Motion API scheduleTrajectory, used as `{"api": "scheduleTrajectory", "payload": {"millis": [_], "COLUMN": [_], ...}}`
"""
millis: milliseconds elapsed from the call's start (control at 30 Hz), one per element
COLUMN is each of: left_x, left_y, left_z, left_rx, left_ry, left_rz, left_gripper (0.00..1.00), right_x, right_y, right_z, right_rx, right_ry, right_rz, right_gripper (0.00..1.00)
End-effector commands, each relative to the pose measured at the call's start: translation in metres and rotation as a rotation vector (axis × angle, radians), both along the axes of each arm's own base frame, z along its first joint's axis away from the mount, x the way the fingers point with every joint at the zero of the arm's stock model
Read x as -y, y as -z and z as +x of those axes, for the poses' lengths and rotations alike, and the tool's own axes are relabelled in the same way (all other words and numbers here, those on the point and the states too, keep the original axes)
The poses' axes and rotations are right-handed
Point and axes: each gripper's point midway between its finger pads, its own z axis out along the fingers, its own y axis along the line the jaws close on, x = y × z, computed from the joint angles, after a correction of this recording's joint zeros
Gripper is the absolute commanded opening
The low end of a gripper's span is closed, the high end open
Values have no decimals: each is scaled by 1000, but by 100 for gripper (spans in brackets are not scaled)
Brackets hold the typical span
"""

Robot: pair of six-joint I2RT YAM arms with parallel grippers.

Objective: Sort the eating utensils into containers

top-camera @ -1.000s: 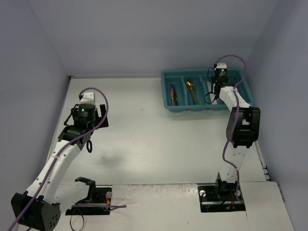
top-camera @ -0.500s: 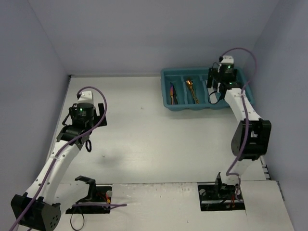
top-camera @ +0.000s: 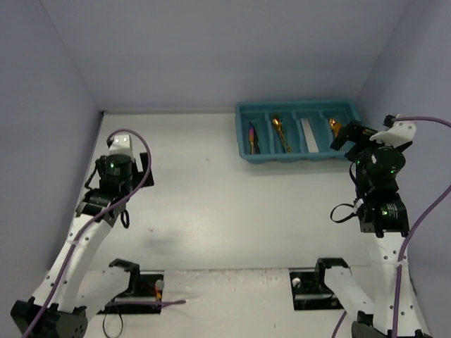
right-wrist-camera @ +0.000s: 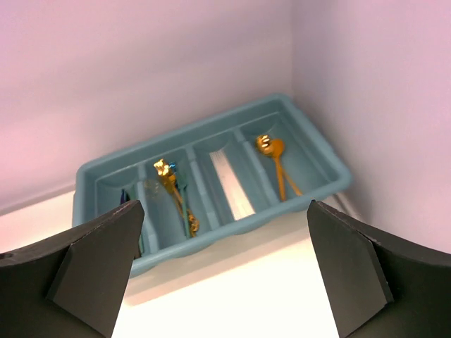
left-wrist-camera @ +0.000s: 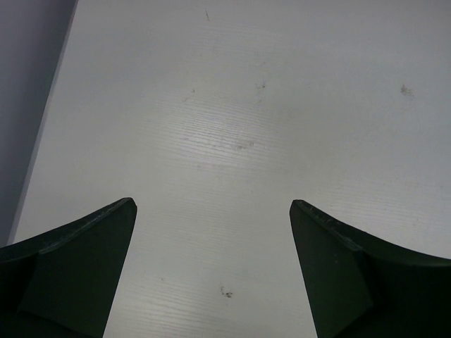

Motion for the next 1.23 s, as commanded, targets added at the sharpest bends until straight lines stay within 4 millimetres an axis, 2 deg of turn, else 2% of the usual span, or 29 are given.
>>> {"api": "scheduleTrajectory", "payload": {"millis": [0, 200, 267, 367, 433, 600, 767, 1200], "left_x": [-1, -6, -9, -15, -17, -20, -19, -16], "left_y": [-45, -47, -43, -22, -16, -21, -16, -13], "left_z": [-7, -28, -31, -33, -32, -27, -25, -24], "left_rx": [108, 117, 124, 117, 122, 155, 141, 133], "left_ry": [10, 10, -7, -40, -48, -57, -51, -37], "left_rz": [-30, -32, -24, 2, 13, 22, 28, 29], "left_gripper": [89, 89, 89, 89, 89, 89, 89, 89], "right_x": [10, 16, 18, 19, 16, 14, 16, 12], "right_y": [0, 16, 22, 38, 49, 45, 51, 55], "right_z": [-40, -77, -83, -81, -76, -80, -88, -85], "right_rx": [3, 17, 22, 1, -14, 24, 40, 46], "right_ry": [82, 100, 112, 128, 117, 103, 124, 102], "right_rz": [-67, -133, -136, -125, -115, -118, -112, -92], "right_gripper": [100, 100, 100, 100, 100, 100, 100, 100]}}
